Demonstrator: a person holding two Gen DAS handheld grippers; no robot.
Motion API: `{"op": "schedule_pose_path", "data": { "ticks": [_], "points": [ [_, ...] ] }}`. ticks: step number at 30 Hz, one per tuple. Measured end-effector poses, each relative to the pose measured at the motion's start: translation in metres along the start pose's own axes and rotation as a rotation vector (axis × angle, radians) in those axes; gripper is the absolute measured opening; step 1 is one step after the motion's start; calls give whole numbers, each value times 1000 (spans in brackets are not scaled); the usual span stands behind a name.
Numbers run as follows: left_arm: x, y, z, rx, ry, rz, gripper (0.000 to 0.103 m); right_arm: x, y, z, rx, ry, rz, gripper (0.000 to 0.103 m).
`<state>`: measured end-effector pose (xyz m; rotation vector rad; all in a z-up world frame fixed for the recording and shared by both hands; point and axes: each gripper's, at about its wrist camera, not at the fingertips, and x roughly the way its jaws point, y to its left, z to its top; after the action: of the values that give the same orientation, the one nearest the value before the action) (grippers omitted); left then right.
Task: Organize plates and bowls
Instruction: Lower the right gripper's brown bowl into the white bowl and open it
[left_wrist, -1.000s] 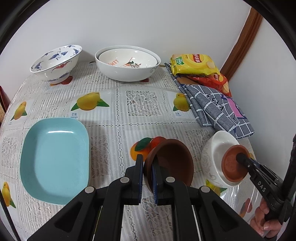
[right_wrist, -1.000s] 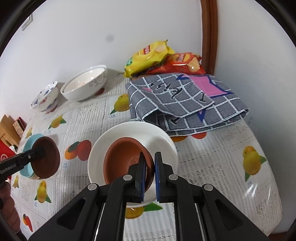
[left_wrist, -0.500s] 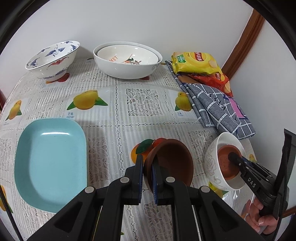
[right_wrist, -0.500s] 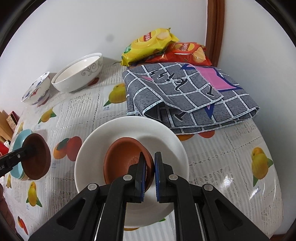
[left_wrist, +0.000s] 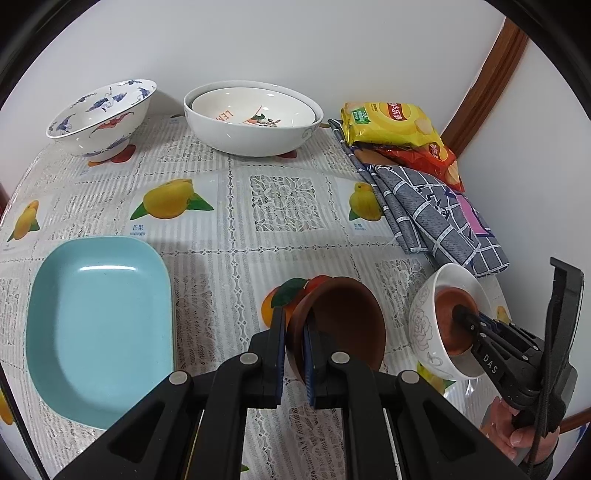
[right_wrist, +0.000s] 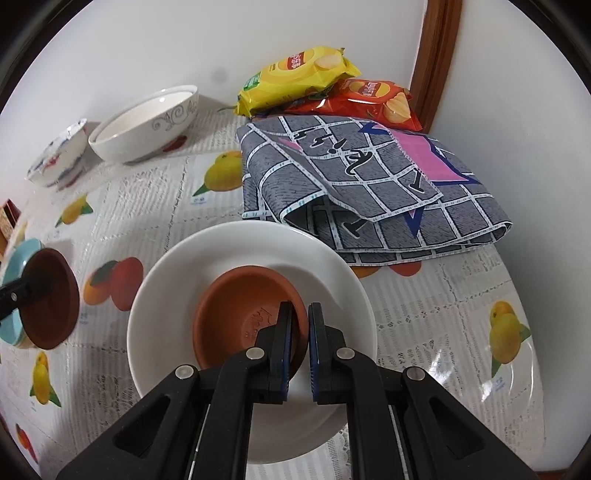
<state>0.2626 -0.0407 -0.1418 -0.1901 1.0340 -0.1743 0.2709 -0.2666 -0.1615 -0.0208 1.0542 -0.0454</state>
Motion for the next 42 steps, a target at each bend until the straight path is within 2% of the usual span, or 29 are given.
{"op": "schedule_pose_path", "data": {
  "ticks": [7, 22, 30, 36, 38, 40, 42],
  "points": [
    [-6, 3, 4, -2, -10, 0, 9, 5, 1, 4, -14, 39, -16, 10],
    [-22, 9, 4, 8, -25, 24, 10, 9, 9, 2, -38, 45, -49, 13],
    [-32, 7, -2, 16, -33, 31, 10, 8, 14, -3, -94, 44, -64, 15],
    [-42, 5, -8, 26, -37, 39, 10, 6, 14, -3, -91, 45, -39, 20],
    [-47, 3, -9, 30, -41, 41, 10, 3, 13, -2, -86, 38, -31, 24],
    [-51, 1, -9, 37, -47, 42, 10, -3, 12, -2, -76, 19, -21, 33],
    [-55, -3, -9, 43, -52, 39, 10, -13, 11, -2, -67, -3, 10, 34]
  ]
}}
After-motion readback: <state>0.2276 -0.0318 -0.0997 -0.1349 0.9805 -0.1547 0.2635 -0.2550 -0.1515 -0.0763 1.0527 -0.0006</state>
